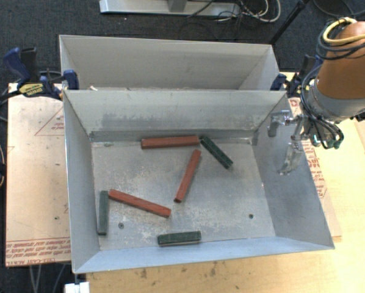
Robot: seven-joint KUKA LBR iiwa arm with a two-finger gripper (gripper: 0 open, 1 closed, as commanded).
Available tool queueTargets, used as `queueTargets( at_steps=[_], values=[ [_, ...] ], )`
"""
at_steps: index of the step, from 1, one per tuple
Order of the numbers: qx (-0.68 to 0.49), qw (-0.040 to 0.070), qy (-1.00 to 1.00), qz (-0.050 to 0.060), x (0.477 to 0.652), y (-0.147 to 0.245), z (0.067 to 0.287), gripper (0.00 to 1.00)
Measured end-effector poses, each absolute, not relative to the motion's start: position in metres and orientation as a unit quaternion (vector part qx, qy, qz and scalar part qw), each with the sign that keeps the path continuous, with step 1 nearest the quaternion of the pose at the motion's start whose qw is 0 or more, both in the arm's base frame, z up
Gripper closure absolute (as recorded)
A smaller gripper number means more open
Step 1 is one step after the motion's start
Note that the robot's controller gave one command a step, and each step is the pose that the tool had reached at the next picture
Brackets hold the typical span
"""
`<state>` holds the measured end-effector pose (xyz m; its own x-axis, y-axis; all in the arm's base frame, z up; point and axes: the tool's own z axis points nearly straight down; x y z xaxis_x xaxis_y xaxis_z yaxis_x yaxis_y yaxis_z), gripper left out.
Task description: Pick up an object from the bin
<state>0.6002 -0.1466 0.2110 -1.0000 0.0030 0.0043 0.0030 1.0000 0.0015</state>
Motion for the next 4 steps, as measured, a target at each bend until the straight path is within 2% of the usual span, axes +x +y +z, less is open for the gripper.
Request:
queueTargets(
  at_steps=[1,2,3,4],
  values=[
    [0.0,-0.001,-1.0,0.0,0.602,-0.146,0.214,0.0],
    [-0.035,-0.004,-0.999,0.001,0.626,-0.107,0.168,0.0],
    [-0.011,0.0,-1.0,-0.002,0.638,-0.085,0.136,0.0],
    [-0.003,-0.004,-1.0,0.0,0.642,-0.07,0.084,0.0]
  ],
)
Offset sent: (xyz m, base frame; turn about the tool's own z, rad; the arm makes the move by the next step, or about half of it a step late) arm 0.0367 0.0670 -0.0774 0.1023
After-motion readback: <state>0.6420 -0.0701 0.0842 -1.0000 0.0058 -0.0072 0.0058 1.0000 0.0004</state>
